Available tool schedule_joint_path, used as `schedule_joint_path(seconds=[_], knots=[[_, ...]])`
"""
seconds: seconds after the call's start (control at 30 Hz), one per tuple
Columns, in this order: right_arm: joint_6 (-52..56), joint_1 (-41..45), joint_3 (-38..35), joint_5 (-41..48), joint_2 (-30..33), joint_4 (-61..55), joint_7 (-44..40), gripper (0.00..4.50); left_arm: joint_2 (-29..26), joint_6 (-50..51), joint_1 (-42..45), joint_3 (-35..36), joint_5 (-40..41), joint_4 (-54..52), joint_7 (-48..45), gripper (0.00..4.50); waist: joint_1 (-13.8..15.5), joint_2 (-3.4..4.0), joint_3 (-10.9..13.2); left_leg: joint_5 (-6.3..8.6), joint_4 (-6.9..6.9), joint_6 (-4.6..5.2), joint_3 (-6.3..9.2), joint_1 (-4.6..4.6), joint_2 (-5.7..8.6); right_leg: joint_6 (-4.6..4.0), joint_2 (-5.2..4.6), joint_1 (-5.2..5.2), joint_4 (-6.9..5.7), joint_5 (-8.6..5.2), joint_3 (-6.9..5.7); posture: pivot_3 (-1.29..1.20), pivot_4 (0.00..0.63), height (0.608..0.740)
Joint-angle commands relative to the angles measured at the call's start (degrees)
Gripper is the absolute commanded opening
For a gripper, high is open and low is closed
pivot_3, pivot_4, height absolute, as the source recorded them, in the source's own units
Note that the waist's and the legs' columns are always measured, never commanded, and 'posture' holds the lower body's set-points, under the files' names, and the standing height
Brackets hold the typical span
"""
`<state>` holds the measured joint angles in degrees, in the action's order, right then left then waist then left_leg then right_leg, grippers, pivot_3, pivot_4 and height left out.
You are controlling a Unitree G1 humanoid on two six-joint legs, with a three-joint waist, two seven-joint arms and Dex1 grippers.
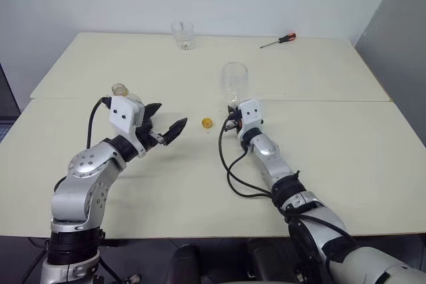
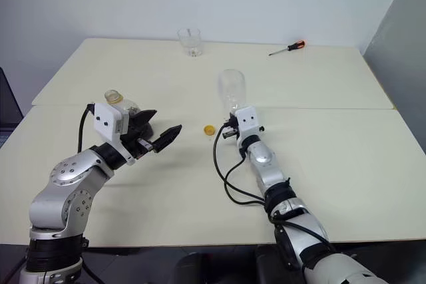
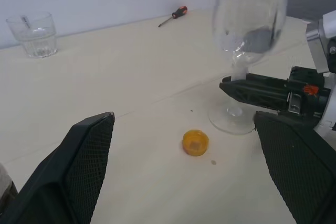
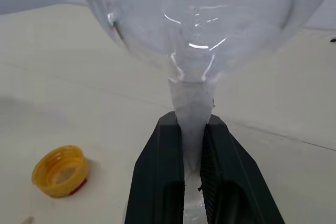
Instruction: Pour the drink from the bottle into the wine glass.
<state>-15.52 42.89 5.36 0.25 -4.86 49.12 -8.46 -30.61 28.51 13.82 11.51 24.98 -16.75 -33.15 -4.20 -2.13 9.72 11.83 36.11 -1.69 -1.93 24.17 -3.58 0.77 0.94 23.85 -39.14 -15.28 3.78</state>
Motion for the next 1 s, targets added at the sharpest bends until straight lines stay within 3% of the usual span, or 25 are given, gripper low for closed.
schedule_joint_path(seconds=[0.03, 0.53, 0.93, 1.0], knots=[[3.19, -2.8, 1.62, -1.61, 0.02, -0.46, -1.75, 0.13, -0.53, -0.31, 0.95, 0.11, 0.47, -1.82, -0.11, 4.5, -0.01, 0.0, 0.0, 0.0, -0.02, 0.0, 0.0, -0.18, 0.0, 0.0, 0.01, -0.18, 0.02, 0.0, 0.0, 0.0, 0.15, 0.74], [8.34, -2.77, 2.11, -3.09, 0.63, -1.9, -3.89, 0.13, -0.87, -0.84, 2.31, -0.68, -0.15, 0.26, -1.39, 4.5, -0.13, -0.07, -0.07, 0.01, -0.04, 0.0, 0.01, -0.46, 0.02, -0.01, 0.05, -0.44, 0.06, -0.02, -0.02, 0.0, 0.15, 0.74], [9.03, -4.05, 1.48, -3.34, 1.9, -8.34, -5.05, 4.28, -0.74, -1.09, 1.89, -0.84, -0.4, 0.65, -1.61, 4.5, -0.07, -0.1, -0.06, 0.01, -0.04, 0.0, 0.01, -0.38, 0.01, 0.0, 0.04, -0.39, 0.09, -0.02, -0.01, 0.0, 0.15, 0.74], [10.03, -5.08, 1.68, -3.26, 2.27, -11.76, -5.77, 4.45, -0.77, -1.17, 1.64, -0.74, -0.4, 0.66, -1.68, 4.5, -0.05, -0.09, -0.05, 0.01, -0.05, 0.0, 0.02, -0.35, 0.0, 0.0, 0.04, -0.37, 0.11, -0.02, -0.01, 0.0, 0.15, 0.74]])
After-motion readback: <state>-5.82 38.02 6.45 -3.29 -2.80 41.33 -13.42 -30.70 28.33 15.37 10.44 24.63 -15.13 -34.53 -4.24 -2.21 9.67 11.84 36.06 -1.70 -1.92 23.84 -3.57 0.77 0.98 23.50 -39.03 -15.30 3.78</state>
